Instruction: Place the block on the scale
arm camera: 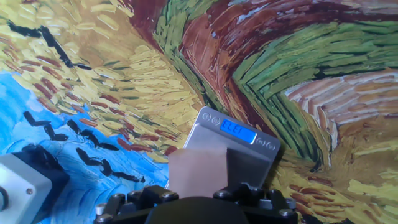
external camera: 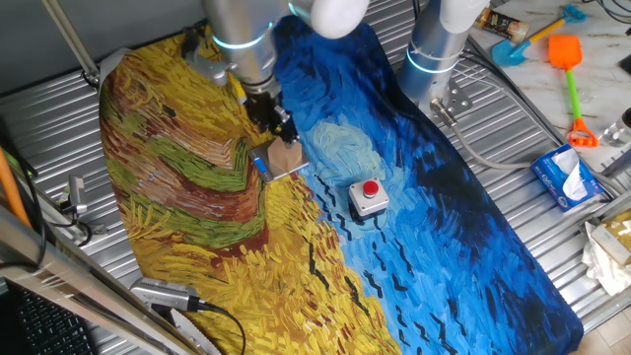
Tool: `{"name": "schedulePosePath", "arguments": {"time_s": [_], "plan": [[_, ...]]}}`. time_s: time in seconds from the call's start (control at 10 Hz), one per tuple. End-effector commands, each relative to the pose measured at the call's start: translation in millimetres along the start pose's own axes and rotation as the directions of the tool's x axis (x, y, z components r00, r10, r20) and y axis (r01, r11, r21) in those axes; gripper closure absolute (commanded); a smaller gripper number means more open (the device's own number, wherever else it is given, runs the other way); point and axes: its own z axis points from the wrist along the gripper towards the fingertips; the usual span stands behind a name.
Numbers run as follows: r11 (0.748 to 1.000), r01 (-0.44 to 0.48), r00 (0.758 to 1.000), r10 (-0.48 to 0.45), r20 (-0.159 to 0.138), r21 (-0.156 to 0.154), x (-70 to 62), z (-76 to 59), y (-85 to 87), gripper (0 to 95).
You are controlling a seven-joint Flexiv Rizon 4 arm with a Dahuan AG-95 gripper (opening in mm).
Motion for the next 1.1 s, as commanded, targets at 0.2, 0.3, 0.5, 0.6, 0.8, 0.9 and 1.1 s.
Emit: {"name": "schedulePosePath", "arguments": {"time_s": [0.2, 0.3, 0.5, 0.6, 0.8, 0.9, 1.1], "plan": [[1.000, 0.004, 1.000, -0.004, 0.003, 0.024, -37.6, 9.3, 1.0, 95.0], [1.000, 0.003, 1.000, -0.002, 0.000, 0.024, -50.1, 8.4, 1.1, 95.0], [1.000, 0.009, 1.000, -0.009, -0.007, 0.024, -74.6, 4.9, 3.1, 95.0], [1.000, 0.009, 1.000, -0.009, -0.007, 0.020, -82.0, 1.2, 5.6, 95.0], [1.000, 0.001, 0.999, 0.000, -0.033, 0.015, -88.0, -7.6, 13.0, 95.0], [1.000, -0.004, 0.999, 0.005, -0.036, 0.013, -90.3, -10.7, 17.9, 95.0], [0.999, -0.020, 0.999, 0.021, -0.042, 0.032, -92.3, -20.5, 30.0, 95.0]]}}
